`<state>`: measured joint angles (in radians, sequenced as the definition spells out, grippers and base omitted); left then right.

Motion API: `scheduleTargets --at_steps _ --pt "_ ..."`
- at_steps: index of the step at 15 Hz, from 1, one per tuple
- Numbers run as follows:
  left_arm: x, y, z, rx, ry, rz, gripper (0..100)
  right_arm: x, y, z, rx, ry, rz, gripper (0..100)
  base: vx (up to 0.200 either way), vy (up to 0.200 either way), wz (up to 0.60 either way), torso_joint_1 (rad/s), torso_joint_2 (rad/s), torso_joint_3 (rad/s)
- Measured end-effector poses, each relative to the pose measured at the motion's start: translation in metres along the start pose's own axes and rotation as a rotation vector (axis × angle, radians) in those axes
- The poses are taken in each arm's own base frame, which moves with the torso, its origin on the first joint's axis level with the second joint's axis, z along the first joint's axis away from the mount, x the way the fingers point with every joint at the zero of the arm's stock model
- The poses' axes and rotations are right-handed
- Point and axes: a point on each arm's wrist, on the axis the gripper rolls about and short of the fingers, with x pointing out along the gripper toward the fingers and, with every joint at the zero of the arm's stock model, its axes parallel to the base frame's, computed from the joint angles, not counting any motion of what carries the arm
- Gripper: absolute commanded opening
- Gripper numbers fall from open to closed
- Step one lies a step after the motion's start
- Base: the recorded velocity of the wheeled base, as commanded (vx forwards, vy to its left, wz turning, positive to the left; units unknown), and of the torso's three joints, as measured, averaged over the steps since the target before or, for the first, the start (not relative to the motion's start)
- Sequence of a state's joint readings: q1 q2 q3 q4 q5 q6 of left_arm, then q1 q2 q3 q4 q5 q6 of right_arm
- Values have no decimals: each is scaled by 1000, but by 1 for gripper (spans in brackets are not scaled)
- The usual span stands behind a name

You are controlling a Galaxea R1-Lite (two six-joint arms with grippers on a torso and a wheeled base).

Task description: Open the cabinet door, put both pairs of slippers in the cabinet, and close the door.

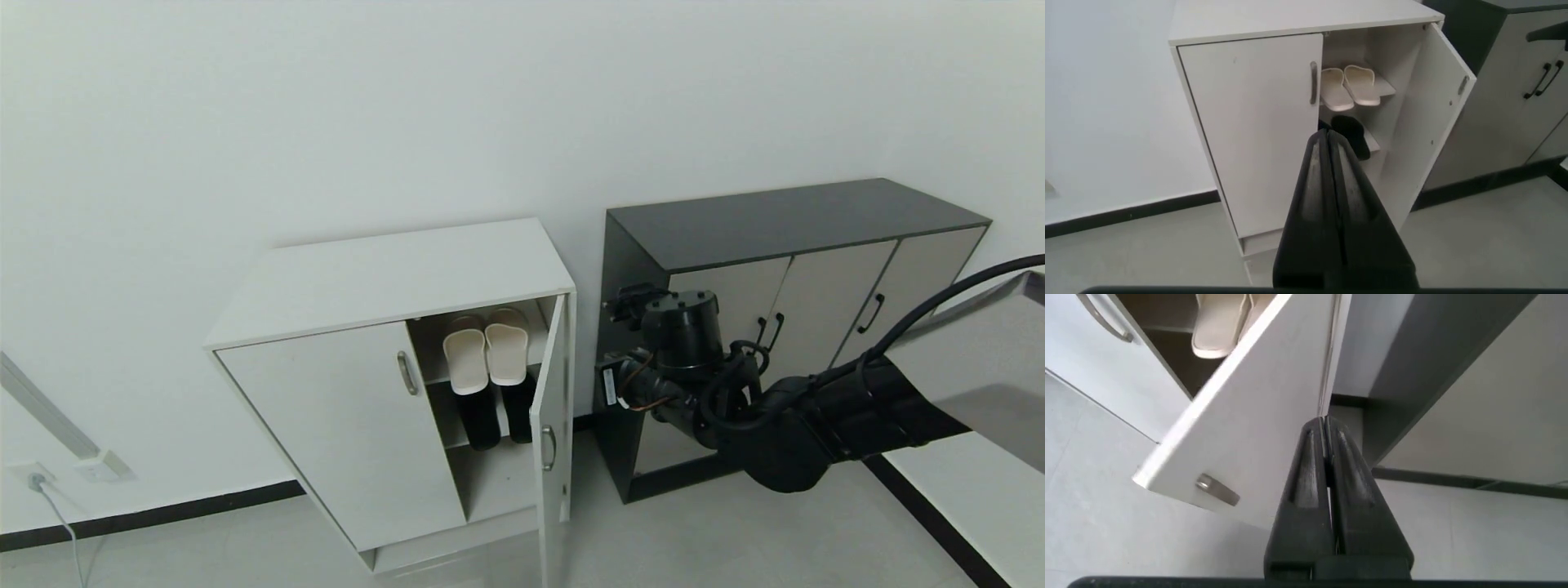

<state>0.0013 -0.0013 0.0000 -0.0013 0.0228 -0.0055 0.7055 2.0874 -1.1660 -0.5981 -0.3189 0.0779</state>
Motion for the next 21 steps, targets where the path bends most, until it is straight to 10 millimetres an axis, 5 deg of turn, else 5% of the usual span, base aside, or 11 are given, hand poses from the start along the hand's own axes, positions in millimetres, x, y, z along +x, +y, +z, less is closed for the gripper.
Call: scheduleTargets --at_steps 5,10,15,21 --pt "0 0 0 0 0 -1 0 -1 2 -1 -2 2 7 0 0 0 600 1 2 5" --pt "0 0 0 0 1 -1 0 0 -3 -1 0 -1 -16 0 0 0 0 0 0 0" --pt "0 0 0 0 0 0 0 -12 -28 -3 -14 24 -95 0 0 0 0 0 0 0" --pt "0 0 0 0 0 0 0 -42 -60 -33 -37 137 -151 0 0 0 0 0 0 0"
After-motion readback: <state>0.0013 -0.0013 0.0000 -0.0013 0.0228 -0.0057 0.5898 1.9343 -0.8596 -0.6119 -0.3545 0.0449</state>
